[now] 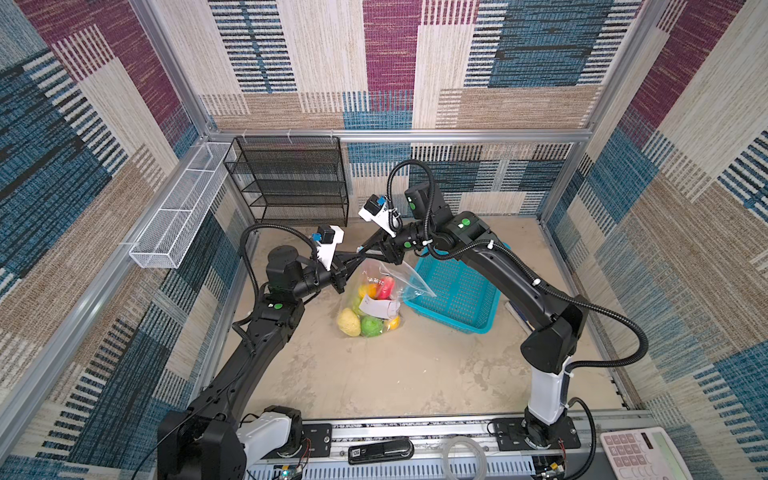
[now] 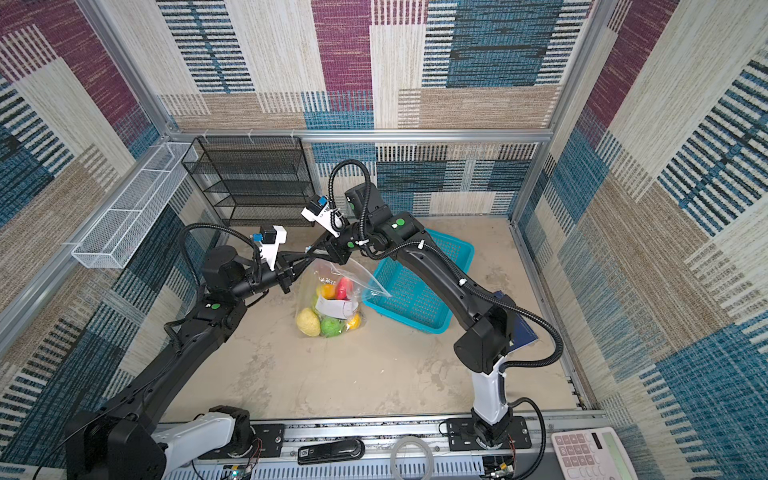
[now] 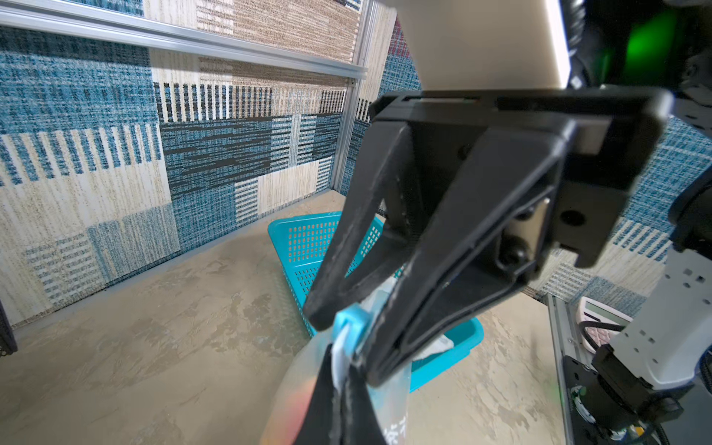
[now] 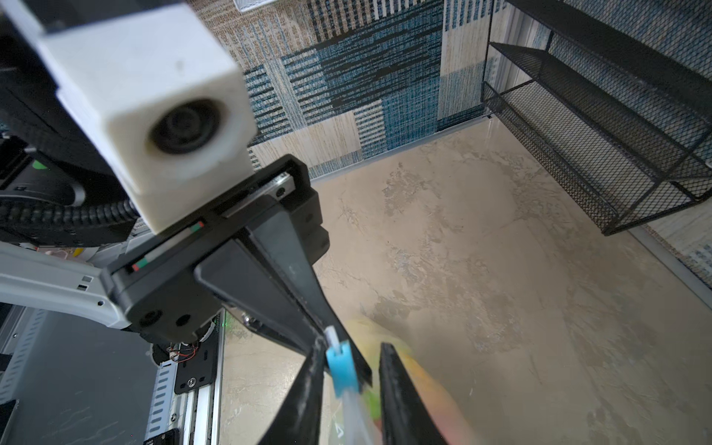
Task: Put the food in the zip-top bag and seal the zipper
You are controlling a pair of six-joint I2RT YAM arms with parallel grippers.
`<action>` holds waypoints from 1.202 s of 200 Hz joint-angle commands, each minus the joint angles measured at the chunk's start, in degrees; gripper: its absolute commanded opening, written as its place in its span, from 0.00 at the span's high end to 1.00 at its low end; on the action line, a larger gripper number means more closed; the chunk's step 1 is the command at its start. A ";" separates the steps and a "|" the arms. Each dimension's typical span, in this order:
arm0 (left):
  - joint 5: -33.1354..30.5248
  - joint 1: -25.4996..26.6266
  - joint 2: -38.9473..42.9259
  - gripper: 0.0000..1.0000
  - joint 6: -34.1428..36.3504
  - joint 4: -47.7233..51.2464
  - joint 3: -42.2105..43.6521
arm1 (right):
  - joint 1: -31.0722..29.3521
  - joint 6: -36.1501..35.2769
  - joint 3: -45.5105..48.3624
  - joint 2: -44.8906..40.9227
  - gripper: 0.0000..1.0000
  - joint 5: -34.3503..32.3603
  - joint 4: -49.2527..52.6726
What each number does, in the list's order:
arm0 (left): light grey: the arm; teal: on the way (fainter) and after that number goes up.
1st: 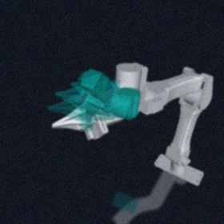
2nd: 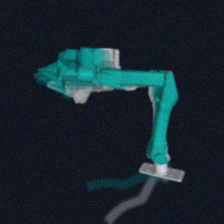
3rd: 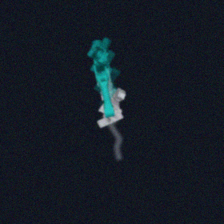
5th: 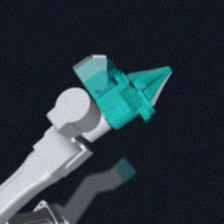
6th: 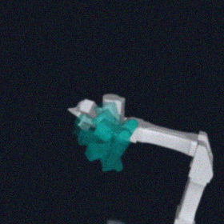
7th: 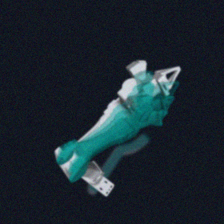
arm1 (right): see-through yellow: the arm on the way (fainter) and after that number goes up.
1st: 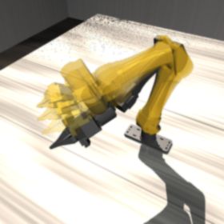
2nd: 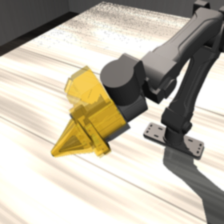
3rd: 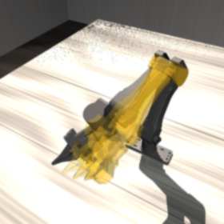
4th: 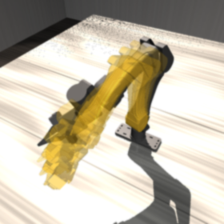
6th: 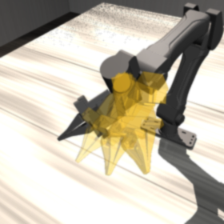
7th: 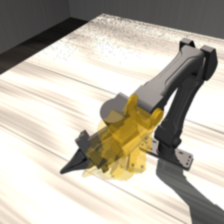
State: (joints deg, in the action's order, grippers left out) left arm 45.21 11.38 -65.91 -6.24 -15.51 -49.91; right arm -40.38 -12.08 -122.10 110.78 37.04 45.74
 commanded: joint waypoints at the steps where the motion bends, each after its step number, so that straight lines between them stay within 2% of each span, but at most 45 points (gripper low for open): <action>1: 1.08 0.23 0.16 1.00 0.52 -2.07 -0.54 | -0.05 -0.58 -1.97 1.23 0.70 1.68 2.33; 17: 1.19 0.31 0.20 1.00 0.50 -2.00 -0.54 | -0.05 -0.54 -2.17 1.32 0.71 1.90 2.26; 51: 0.79 0.31 0.07 1.00 0.62 -1.77 -0.59 | -0.05 -0.32 -2.09 1.19 0.87 1.55 1.82; 76: -0.79 0.31 0.76 1.00 0.88 -1.72 -0.30 | -0.05 -0.63 -0.86 0.62 0.91 -0.07 2.43; 176: -1.92 0.31 2.58 1.00 -0.22 -3.28 0.42 | 0.21 0.23 13.22 -5.36 0.91 -9.62 -0.19; 240: -1.76 0.31 2.07 1.00 -0.79 -3.87 0.24 | 0.27 0.42 15.37 -7.00 0.91 -9.86 -0.10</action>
State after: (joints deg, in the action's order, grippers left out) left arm 43.46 11.86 -64.20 -6.20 -10.96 -49.06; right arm -40.45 -12.05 -107.83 104.12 33.85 38.65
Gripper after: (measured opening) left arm 0.049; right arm 0.113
